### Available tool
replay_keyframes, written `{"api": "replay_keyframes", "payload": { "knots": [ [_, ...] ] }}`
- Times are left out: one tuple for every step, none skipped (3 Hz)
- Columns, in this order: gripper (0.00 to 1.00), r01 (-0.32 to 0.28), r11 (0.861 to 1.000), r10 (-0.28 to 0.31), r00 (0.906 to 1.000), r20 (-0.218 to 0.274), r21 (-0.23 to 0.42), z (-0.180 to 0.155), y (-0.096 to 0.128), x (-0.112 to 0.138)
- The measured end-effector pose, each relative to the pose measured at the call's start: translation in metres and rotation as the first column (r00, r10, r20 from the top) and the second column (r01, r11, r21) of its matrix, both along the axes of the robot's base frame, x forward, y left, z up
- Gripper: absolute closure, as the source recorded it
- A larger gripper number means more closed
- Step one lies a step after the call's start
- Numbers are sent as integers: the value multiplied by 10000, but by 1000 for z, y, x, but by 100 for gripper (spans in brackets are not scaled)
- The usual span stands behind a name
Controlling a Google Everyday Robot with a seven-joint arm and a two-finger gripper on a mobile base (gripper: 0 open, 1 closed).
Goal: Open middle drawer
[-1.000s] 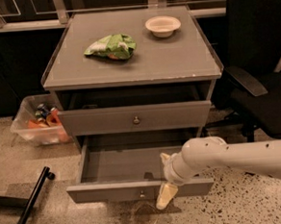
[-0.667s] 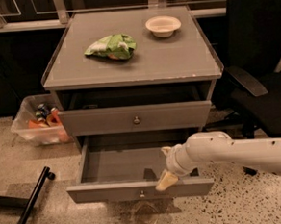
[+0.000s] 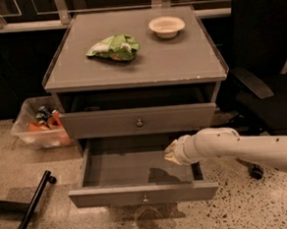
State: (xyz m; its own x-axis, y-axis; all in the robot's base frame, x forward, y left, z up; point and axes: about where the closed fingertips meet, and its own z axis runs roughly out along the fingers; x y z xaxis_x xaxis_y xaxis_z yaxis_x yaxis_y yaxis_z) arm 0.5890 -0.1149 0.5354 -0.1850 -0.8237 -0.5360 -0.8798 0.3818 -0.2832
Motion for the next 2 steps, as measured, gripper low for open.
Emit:
{"api": "replay_keyframes", "payload": {
  "knots": [
    [89,-181,9997,189,9987,-473,166,-39,-4,17],
    [100,-611,9979,639,9851,-1598,219,-92,-6,11]
  ]
}}
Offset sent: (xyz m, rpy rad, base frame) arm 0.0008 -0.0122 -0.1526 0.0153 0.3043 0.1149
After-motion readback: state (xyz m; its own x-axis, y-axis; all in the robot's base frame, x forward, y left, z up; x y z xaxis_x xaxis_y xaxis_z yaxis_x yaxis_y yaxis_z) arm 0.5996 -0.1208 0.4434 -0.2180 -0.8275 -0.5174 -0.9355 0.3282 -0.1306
